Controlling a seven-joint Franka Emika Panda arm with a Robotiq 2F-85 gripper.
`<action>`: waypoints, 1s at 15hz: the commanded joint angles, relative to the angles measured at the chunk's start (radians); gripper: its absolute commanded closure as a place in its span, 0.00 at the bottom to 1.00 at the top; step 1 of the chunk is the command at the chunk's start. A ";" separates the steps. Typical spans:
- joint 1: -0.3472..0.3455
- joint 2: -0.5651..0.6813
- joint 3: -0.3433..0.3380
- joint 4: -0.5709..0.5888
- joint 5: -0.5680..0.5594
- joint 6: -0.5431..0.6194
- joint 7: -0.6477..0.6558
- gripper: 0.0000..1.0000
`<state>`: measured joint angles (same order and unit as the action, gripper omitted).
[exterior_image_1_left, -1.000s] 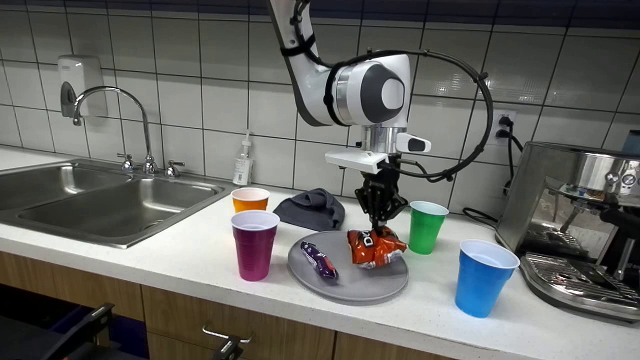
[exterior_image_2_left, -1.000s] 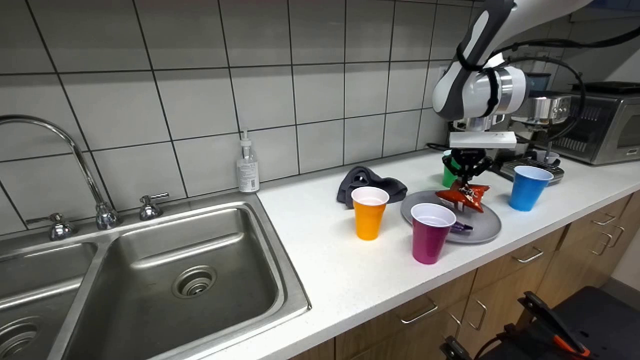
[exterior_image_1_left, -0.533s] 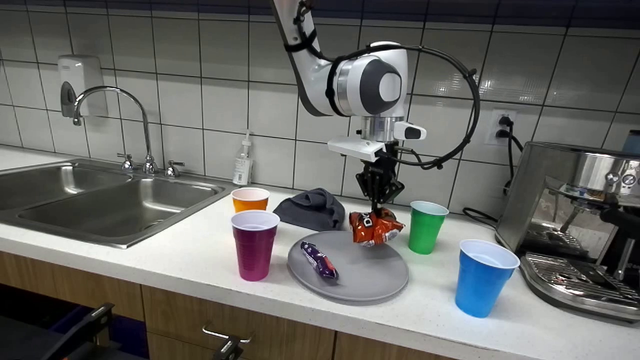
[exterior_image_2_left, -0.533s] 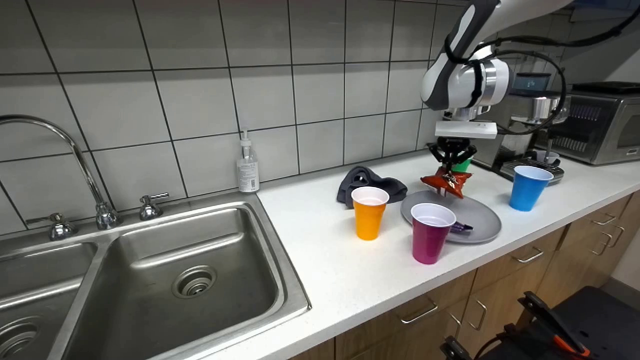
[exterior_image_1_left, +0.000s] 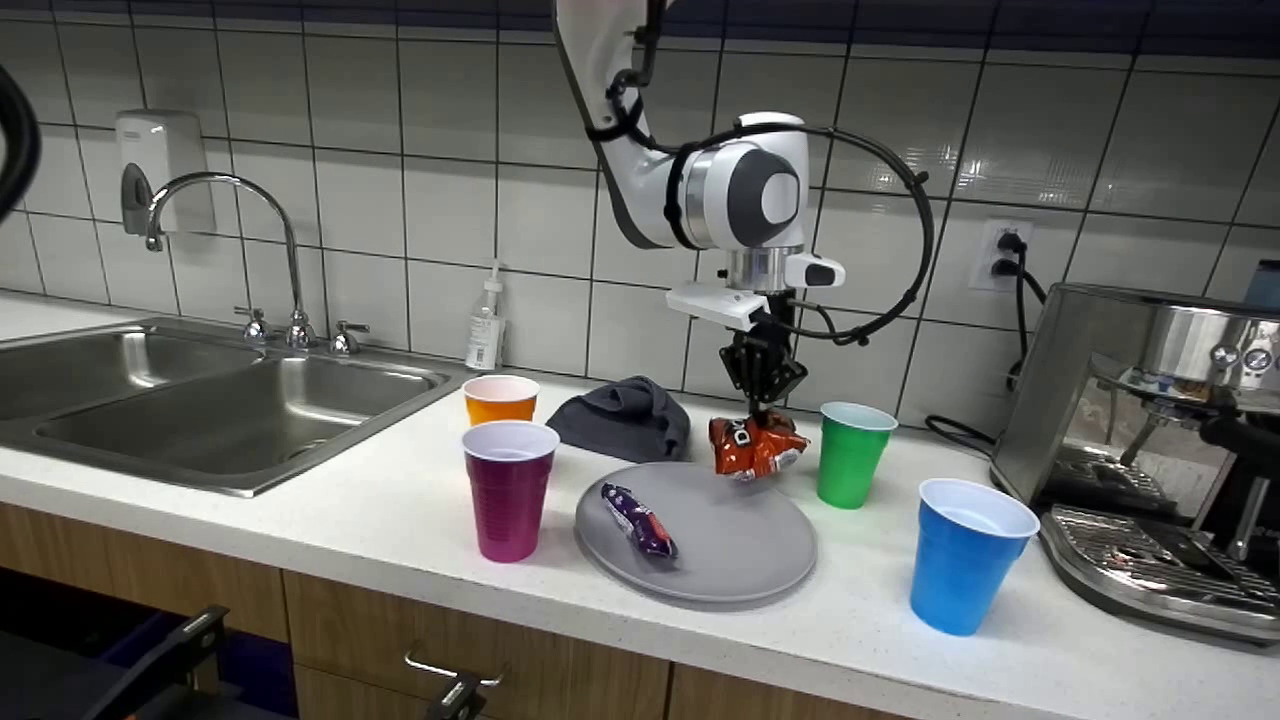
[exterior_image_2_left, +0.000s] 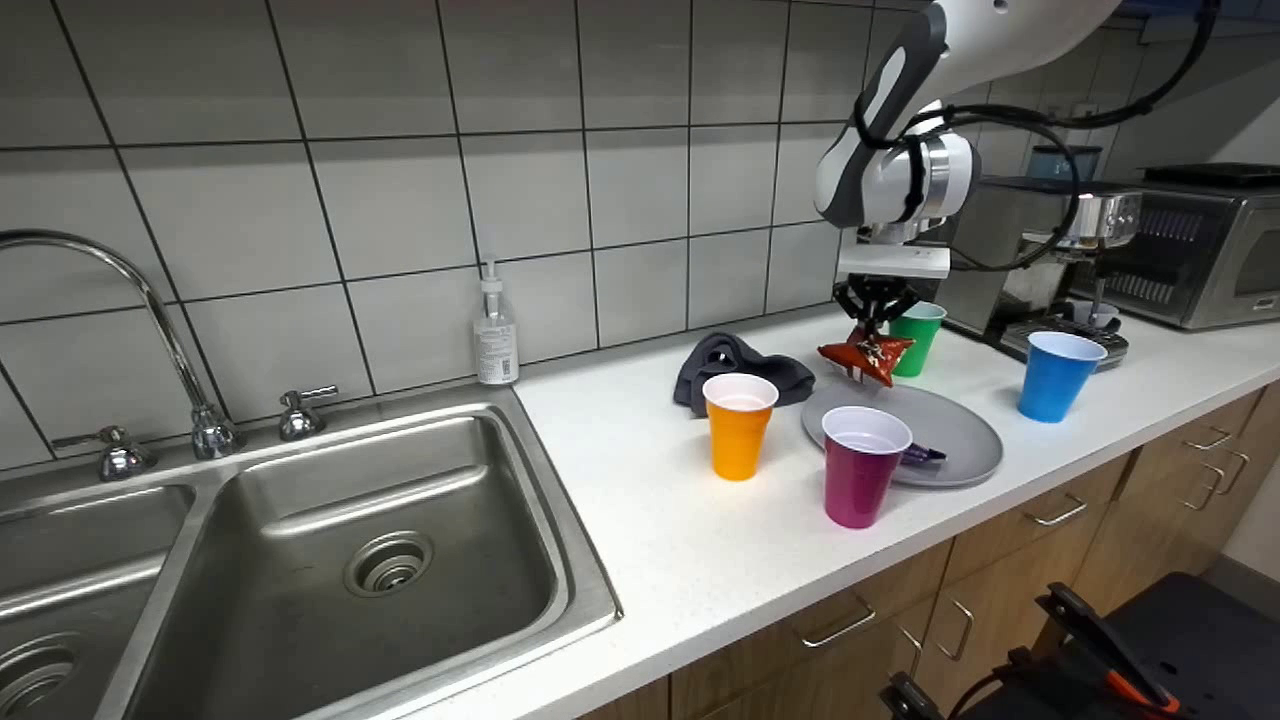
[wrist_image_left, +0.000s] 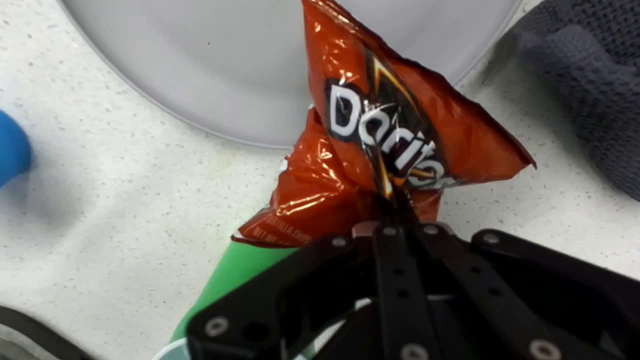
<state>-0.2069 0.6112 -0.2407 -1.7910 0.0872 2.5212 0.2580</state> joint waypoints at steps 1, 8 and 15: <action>-0.009 0.076 0.009 0.142 0.019 -0.080 0.037 1.00; -0.011 0.164 0.024 0.306 0.030 -0.167 0.069 1.00; -0.011 0.277 0.028 0.447 0.051 -0.213 0.135 1.00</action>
<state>-0.2069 0.8257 -0.2202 -1.4486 0.1192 2.3662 0.3528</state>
